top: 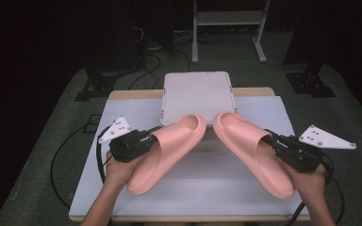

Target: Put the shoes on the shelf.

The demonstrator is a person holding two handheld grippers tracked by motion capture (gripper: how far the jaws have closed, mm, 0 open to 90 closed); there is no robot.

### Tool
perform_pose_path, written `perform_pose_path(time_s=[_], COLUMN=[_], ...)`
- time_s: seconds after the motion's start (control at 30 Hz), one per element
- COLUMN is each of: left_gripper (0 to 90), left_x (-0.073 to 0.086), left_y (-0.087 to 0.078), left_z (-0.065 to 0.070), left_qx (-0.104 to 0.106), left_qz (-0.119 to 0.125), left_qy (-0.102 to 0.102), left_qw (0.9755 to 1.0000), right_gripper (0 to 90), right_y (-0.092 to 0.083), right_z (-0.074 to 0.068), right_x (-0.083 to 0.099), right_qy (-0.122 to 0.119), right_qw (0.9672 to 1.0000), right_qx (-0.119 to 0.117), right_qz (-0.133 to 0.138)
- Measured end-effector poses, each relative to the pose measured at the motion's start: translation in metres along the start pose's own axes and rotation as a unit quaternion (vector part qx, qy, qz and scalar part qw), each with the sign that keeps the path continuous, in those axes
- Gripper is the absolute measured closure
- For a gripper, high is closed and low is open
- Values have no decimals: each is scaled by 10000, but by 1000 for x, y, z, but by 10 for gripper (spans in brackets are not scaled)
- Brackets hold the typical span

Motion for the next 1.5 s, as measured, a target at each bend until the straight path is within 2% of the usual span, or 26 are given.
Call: perform_pose_path(time_s=[0.37,0.83,1.27,1.5], left_gripper=[765,765,764,764], left_x=[-9,-16,-27,-28], left_y=[6,11,23,29], left_z=[-8,-26,-37,-48], left_qx=[-9,-131,-117,-199], left_qz=[32,3,-49,-94], left_qy=[-74,-146,-150,-194], left_qw=[10000,9998,9998,9996], right_gripper=[814,812,810,810], right_y=[11,25,38,46], right_z=[1,5,10,12], right_x=[-13,-25,-38,-43], right_qy=[7,39,67,112], right_qw=[9999,9995,9993,9990], right_qx=[123,262,306,354], right_qz=[90,174,221,252])
Point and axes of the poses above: each handheld gripper's, and its own axes: y roughly forward along the jaws, x roughly out of its underside, z roughly to its right, the point moved 4 cm from there along y, roughly forward along the jaws, and after that the axes turned 13 degrees about y, right-handed, at the moved point
